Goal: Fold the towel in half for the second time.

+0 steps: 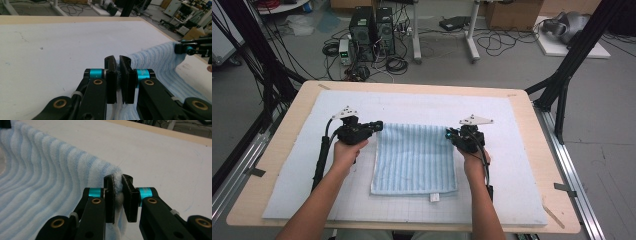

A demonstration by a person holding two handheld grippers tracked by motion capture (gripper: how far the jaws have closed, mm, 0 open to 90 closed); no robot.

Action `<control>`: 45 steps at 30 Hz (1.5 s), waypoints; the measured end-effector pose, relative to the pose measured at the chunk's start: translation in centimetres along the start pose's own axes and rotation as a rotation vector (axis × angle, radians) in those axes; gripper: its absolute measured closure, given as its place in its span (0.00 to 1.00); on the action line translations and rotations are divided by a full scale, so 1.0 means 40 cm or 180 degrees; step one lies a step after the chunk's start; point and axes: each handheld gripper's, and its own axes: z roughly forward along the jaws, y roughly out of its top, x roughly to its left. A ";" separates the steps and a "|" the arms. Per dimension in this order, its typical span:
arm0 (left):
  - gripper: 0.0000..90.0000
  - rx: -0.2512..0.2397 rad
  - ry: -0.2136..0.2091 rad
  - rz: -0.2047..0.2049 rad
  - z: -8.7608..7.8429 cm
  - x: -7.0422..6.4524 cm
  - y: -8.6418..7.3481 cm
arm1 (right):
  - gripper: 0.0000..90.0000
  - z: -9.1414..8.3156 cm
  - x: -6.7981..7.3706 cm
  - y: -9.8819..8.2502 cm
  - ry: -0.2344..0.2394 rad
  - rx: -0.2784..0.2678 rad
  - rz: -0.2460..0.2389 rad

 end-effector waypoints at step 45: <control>0.92 0.0230 -0.0602 0.0247 -0.190 -0.143 -0.199 | 0.89 -0.219 0.166 -0.194 0.0186 -0.0085 -0.0342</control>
